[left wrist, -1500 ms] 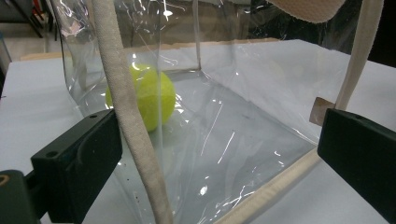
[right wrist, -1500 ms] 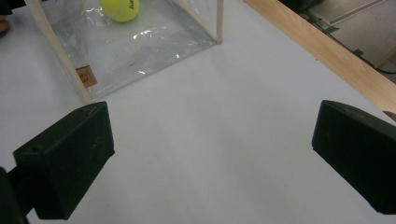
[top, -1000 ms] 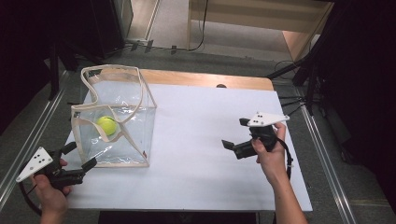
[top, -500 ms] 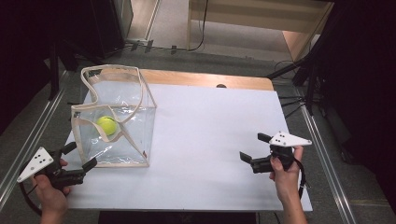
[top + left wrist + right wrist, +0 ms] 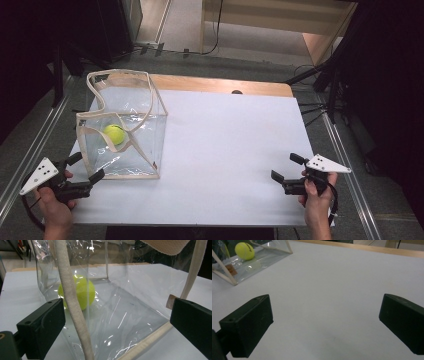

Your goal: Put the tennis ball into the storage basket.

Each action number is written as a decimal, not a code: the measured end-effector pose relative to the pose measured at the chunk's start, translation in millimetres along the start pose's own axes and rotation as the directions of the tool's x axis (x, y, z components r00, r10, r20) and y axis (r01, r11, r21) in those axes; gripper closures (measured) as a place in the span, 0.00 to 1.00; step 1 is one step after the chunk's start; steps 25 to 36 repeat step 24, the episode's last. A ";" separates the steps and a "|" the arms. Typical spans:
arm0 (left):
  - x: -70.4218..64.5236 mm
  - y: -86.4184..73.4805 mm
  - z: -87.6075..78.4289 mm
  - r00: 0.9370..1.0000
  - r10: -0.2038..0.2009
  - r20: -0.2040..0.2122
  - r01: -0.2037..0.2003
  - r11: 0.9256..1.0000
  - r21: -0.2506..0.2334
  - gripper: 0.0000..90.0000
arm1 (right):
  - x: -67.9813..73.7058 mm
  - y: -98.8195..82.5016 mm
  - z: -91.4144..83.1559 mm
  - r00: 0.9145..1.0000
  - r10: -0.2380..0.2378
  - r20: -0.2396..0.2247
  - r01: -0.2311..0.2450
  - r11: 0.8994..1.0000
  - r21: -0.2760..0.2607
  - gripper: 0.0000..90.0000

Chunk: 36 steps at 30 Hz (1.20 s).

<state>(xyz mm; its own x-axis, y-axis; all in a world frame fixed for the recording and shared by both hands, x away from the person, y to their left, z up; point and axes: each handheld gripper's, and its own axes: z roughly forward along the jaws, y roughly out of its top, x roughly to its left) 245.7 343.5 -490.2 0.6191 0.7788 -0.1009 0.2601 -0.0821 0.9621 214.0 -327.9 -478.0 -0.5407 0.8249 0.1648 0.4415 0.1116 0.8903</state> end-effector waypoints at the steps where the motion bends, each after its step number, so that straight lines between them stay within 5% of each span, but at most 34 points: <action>1: 0.1 -0.1 0.1 1.000 -0.002 0.001 0.002 1.000 -0.002 0.00 | -2.7 -4.3 -1.5 1.000 0.006 0.004 -0.006 1.000 -0.006 0.00; 17: -0.9 -0.2 -0.8 1.000 -0.004 -0.007 0.004 1.000 0.001 0.00 | -17.4 -27.9 -21.4 0.996 0.035 0.082 -0.030 0.997 -0.070 0.00; 36: -0.2 -0.3 -1.8 1.000 -0.004 -0.002 0.004 1.000 -0.001 0.00 | -17.9 -29.1 -19.1 0.997 0.039 0.069 -0.034 0.997 -0.066 0.00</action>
